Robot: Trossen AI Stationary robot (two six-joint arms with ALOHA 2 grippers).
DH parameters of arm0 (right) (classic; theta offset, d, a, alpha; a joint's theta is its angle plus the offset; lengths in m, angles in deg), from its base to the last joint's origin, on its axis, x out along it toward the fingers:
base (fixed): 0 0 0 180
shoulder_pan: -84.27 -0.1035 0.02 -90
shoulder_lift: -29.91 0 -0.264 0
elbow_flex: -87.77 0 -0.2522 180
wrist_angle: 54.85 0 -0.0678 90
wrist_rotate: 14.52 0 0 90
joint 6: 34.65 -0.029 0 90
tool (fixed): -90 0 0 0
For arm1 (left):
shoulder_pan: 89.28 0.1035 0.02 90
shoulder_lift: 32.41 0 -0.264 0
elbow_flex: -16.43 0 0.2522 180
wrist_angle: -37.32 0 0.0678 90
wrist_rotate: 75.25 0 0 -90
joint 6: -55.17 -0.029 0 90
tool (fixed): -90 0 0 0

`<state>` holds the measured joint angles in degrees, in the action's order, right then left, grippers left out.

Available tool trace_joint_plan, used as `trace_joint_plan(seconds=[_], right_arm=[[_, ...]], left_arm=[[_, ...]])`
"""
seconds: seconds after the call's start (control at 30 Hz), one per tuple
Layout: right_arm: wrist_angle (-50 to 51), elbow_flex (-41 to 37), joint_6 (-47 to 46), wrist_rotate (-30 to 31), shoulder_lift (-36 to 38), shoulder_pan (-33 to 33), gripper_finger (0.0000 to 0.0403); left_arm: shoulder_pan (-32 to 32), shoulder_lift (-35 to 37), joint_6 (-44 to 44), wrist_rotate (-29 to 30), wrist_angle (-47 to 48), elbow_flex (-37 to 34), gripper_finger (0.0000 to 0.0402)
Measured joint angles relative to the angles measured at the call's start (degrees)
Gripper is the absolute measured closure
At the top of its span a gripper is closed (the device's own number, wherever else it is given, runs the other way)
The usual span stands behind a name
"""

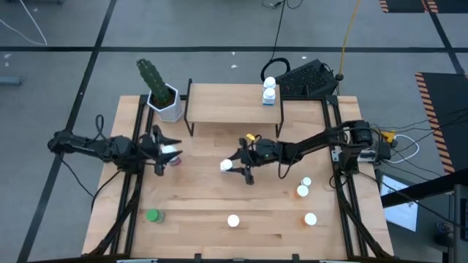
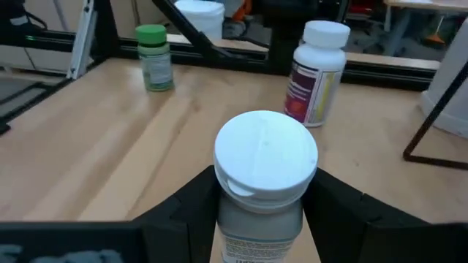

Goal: Pick and place medicine bottles onto shelf by color
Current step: Put the white and blue pill bottle aligned with the other white and blue pill bottle on the shelf

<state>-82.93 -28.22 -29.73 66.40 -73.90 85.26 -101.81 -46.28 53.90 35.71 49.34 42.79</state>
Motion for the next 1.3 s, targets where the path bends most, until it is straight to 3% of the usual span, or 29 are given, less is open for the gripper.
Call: trace_joint_plan(seconds=[0.17,0.27,0.5,0.6,0.77,0.87,1.3], right_arm=[[9.9,0.0,4.5,0.3,12.7,2.0,0.0237],[18.9,0.0,9.6,4.0,22.5,4.8,0.0237],[34.0,0.0,17.4,4.3,37.2,17.5,0.0236],[37.2,0.0,18.7,0.1,38.7,24.8,0.0236],[42.3,0.0,17.6,-15.2,37.0,35.8,0.0236],[44.8,0.0,17.3,-21.0,35.9,39.3,0.0236],[49.0,0.0,20.5,-22.7,35.5,41.1,0.0236]], left_arm=[[-5.0,0.0,1.9,-0.2,-0.1,0.0,0.0213],[-7.3,0.0,1.7,2.5,-0.1,0.0,0.0213],[-8.7,0.0,0.4,7.5,-0.6,0.0,0.0213],[-8.5,0.0,-1.6,7.8,-1.9,0.0,0.0213],[-7.5,0.0,-3.6,8.0,-2.6,0.0,0.0213],[-6.8,0.0,-3.1,8.1,-2.7,0.0,0.0213],[-6.6,0.0,-4.5,8.1,-2.6,0.0,0.0213]])
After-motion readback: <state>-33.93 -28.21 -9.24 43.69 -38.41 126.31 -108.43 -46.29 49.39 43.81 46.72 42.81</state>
